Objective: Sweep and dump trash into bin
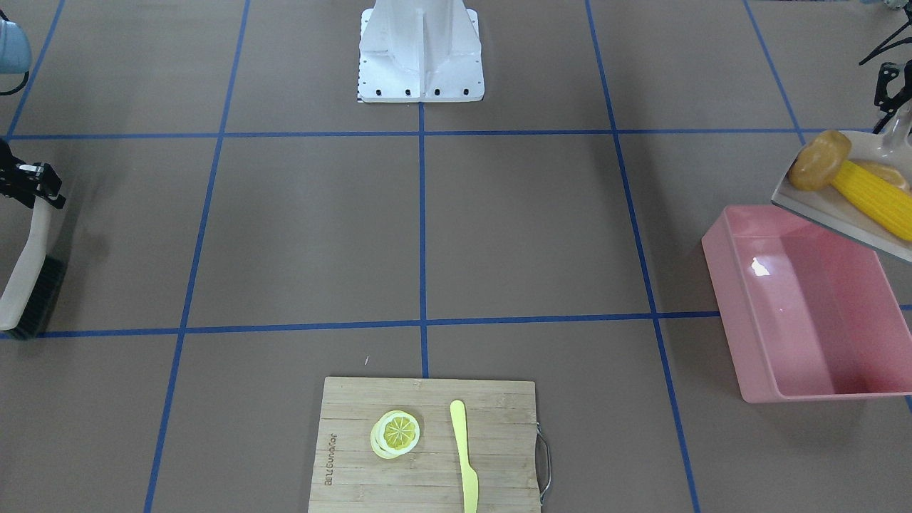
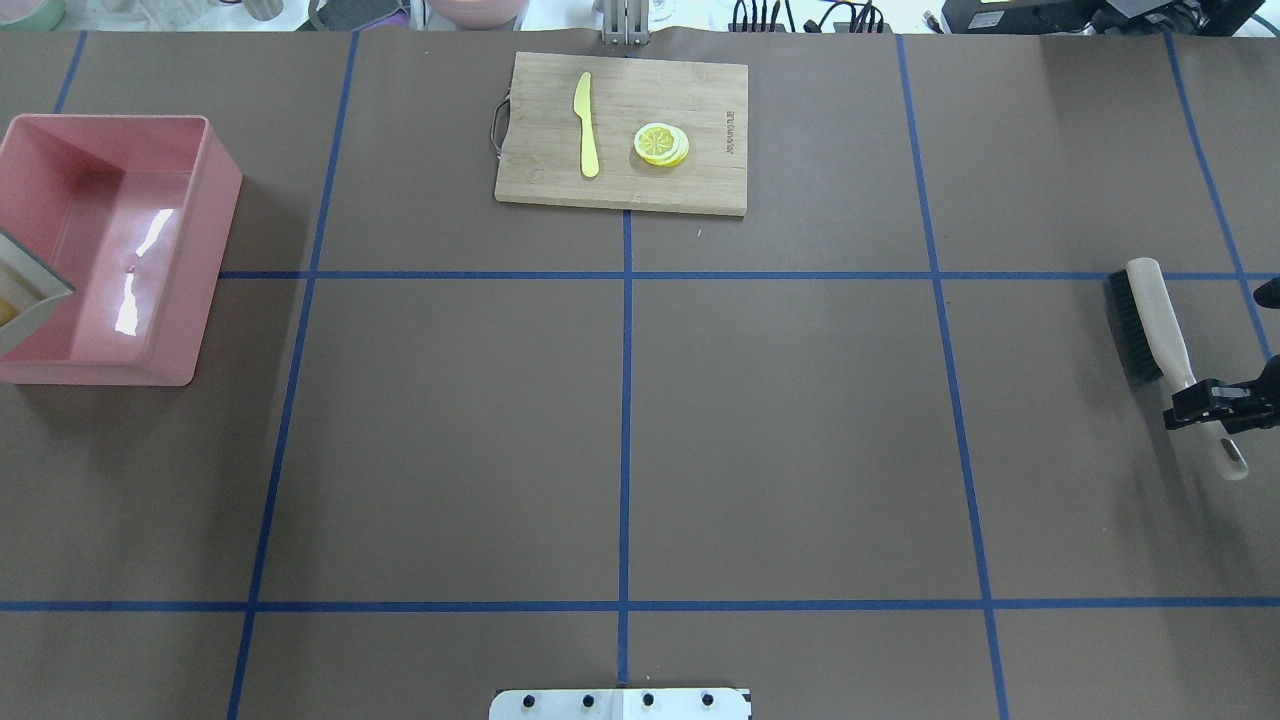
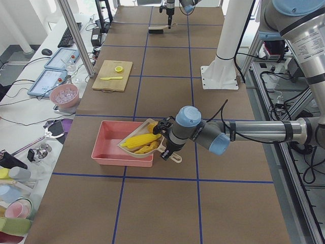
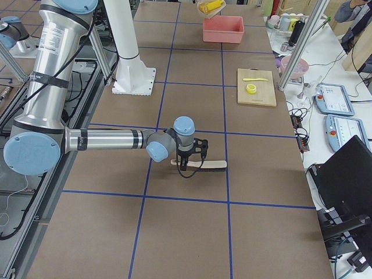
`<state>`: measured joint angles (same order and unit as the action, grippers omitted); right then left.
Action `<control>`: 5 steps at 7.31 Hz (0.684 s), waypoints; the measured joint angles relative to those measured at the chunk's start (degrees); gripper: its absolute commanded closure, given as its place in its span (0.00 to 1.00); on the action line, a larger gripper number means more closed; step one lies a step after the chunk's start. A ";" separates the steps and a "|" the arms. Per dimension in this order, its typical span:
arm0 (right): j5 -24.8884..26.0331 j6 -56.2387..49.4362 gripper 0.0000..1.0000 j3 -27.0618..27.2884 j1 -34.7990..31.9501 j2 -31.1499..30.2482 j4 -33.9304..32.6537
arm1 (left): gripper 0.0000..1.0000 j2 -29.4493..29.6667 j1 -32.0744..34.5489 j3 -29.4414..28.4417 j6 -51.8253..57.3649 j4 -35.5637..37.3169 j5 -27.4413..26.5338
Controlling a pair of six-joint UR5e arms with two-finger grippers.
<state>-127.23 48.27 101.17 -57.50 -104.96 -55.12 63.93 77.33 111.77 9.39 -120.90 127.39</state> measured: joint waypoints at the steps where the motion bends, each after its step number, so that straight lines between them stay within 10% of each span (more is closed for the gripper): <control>1: -0.46 -0.01 0.01 0.21 -0.08 0.12 -0.05 | 1.00 0.28 0.05 0.03 0.55 3.28 0.04; 5: -3.92 -8.95 0.01 0.32 -5.62 2.00 -5.08 | 1.00 2.38 0.05 3.33 1.04 15.54 0.36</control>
<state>-131.15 39.32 101.49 -63.12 -102.96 -60.19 66.31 77.38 115.10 10.42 -105.35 127.75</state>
